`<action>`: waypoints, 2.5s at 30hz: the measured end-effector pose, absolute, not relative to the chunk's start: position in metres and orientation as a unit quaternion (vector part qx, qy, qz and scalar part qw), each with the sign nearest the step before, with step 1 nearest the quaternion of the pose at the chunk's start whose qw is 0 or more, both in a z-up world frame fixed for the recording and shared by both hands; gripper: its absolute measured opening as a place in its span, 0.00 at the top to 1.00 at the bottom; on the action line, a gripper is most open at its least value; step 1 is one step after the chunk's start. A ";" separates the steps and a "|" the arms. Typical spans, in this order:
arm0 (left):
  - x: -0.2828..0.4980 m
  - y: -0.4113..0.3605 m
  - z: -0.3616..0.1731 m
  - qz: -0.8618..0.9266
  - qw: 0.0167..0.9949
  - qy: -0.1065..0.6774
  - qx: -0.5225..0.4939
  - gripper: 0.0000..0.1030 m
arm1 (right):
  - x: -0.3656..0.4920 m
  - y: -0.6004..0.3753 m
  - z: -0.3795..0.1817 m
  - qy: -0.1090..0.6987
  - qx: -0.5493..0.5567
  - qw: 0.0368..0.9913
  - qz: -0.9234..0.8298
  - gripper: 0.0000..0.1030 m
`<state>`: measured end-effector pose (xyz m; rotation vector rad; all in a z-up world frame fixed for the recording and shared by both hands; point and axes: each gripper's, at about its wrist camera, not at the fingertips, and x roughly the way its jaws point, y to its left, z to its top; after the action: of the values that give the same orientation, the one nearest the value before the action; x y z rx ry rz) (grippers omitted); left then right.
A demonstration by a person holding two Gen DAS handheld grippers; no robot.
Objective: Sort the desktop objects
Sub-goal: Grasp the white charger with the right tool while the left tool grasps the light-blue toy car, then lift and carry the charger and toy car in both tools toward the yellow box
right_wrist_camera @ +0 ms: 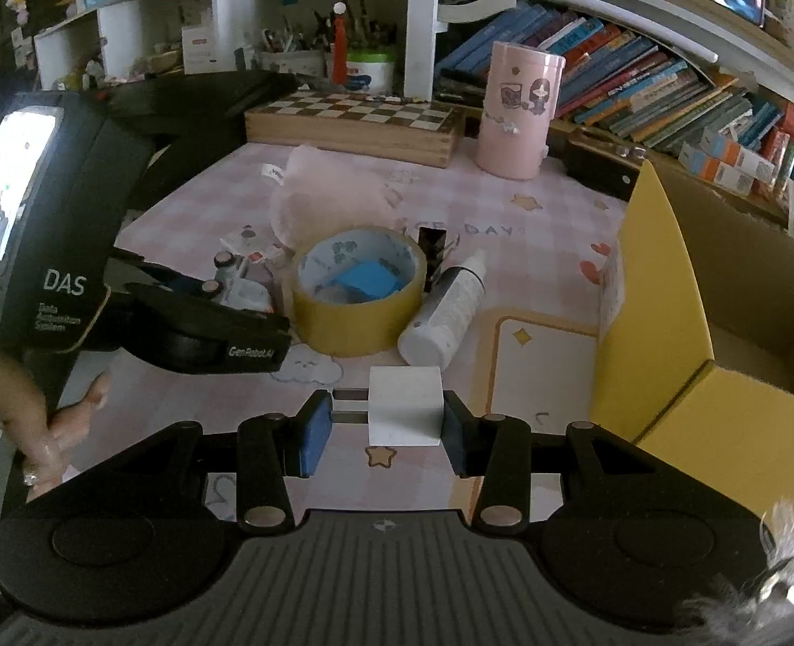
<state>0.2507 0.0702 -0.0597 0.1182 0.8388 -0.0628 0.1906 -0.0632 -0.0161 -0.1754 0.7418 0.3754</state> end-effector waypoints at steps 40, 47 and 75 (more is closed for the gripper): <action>0.066 0.061 0.010 -0.115 0.928 0.354 -0.015 0.55 | 0.058 -0.119 0.003 0.370 0.000 0.918 0.144 0.61; 0.049 0.050 0.011 -0.131 0.926 0.355 -0.007 0.56 | 0.035 -0.131 0.002 0.370 0.011 0.919 0.132 0.61; 0.016 0.010 0.013 -0.200 0.911 0.359 0.037 0.56 | -0.009 -0.162 0.001 0.370 0.051 0.924 0.088 0.61</action>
<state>0.0158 0.0103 0.0129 0.0761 0.7392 -0.4117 -0.0091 -0.1618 0.0007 0.1042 0.7591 0.1804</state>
